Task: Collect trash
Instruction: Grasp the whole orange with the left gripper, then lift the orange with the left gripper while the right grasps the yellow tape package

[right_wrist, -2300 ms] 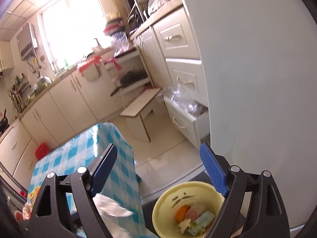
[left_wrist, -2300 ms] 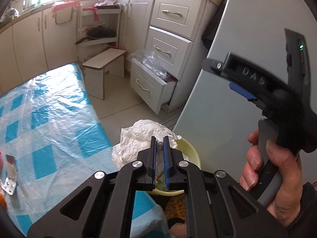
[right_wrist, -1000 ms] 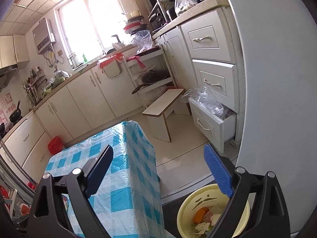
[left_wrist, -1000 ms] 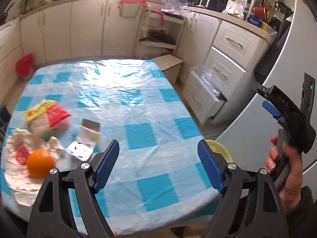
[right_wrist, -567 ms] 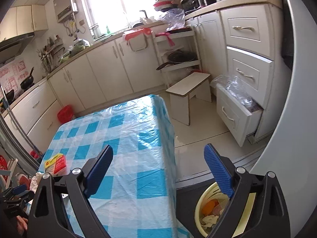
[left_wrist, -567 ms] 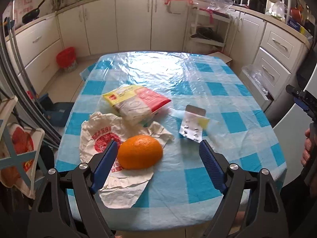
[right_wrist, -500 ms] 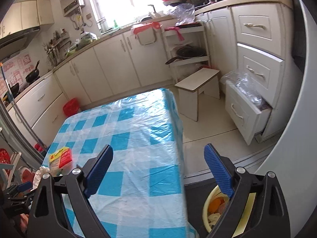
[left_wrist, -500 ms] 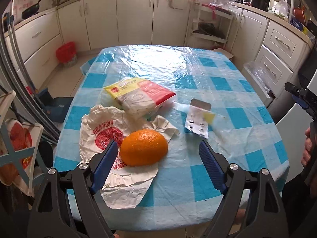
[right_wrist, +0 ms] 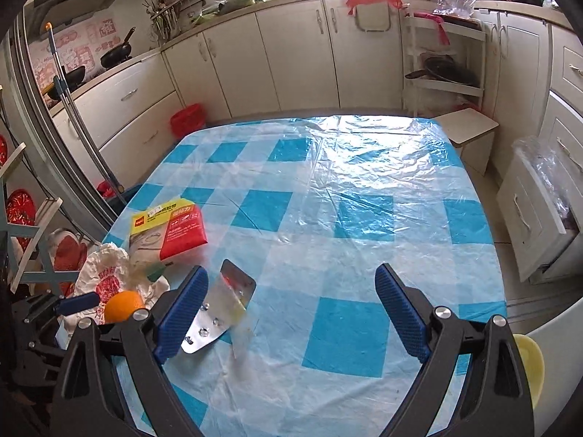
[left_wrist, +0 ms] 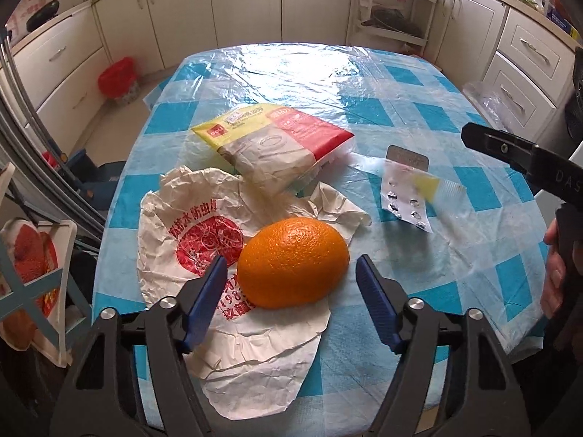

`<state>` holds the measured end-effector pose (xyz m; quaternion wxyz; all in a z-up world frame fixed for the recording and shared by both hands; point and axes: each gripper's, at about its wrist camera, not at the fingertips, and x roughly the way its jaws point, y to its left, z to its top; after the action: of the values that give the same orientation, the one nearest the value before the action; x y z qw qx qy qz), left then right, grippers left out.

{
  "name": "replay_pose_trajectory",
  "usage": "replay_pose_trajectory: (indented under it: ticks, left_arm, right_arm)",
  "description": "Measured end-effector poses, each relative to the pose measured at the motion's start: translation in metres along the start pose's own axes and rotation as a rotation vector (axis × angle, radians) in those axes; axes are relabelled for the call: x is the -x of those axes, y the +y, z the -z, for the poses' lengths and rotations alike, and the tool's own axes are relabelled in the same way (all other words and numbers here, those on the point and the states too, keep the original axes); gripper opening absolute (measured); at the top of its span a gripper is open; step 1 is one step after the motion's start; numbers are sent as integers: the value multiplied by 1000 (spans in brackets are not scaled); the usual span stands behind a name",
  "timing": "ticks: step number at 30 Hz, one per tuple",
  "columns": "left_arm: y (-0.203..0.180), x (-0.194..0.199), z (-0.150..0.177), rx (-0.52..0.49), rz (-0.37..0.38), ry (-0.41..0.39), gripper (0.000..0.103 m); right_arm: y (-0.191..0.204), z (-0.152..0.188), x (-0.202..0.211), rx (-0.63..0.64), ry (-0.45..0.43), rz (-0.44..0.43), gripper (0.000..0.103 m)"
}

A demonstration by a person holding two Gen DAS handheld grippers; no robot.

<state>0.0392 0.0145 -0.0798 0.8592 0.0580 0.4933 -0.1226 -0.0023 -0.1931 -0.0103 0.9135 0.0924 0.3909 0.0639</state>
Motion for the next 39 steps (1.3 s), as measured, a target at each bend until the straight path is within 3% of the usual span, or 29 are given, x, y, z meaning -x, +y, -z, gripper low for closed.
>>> replay_pose_trajectory:
  ticks: [4, 9, 19, 24, 33, 39]
  left_arm:
    - [5, -5, 0, 26, 35, 6, 51]
    - [10, -4, -2, 51, 80, 5, 24]
    - [28, 22, -6, 130, 205, -43, 22]
    - [48, 45, -8, 173, 202, -123, 21]
    - [97, 78, -6, 329, 158, -233, 21]
    - [111, 87, -1, 364, 177, -250, 21]
  right_arm:
    - [15, 0, -6, 38, 13, -50, 89]
    - [32, 2, -13, 108, 22, -32, 89]
    - [23, -6, -19, 87, 27, -49, 89]
    - [37, -22, -20, 107, 29, -102, 89]
    - [108, -45, -88, 194, 219, -180, 89]
    - [153, -48, -121, 329, 280, -107, 89]
